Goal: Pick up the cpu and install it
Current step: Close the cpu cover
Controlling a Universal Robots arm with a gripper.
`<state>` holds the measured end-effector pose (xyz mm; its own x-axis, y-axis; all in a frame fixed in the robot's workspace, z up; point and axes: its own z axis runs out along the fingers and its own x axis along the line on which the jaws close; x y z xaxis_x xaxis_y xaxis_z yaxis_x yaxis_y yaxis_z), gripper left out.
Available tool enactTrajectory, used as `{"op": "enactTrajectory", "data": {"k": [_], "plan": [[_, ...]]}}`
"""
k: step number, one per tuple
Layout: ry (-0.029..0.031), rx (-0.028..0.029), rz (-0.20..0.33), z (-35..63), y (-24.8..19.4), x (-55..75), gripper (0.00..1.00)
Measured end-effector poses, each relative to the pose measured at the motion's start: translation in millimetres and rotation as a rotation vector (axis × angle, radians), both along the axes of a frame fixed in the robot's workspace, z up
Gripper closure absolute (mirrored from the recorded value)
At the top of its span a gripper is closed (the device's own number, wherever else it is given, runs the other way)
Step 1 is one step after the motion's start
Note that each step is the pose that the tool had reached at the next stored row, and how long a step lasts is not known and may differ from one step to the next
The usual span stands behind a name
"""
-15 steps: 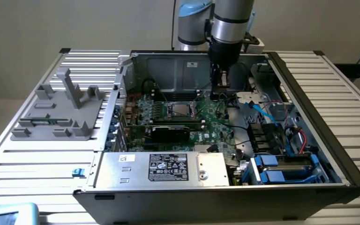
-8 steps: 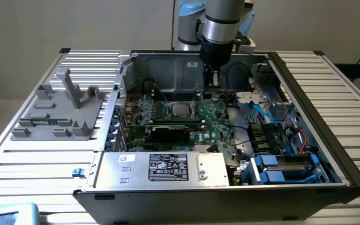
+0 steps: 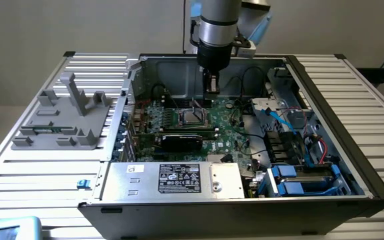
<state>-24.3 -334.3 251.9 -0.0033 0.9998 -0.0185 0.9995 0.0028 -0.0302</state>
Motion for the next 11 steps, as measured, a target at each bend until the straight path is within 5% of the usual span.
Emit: {"op": "enactTrajectory", "data": {"k": [11], "plan": [[0.0, 0.0024, 0.0, -6.6, 0.0, -43.4, 0.89]]}}
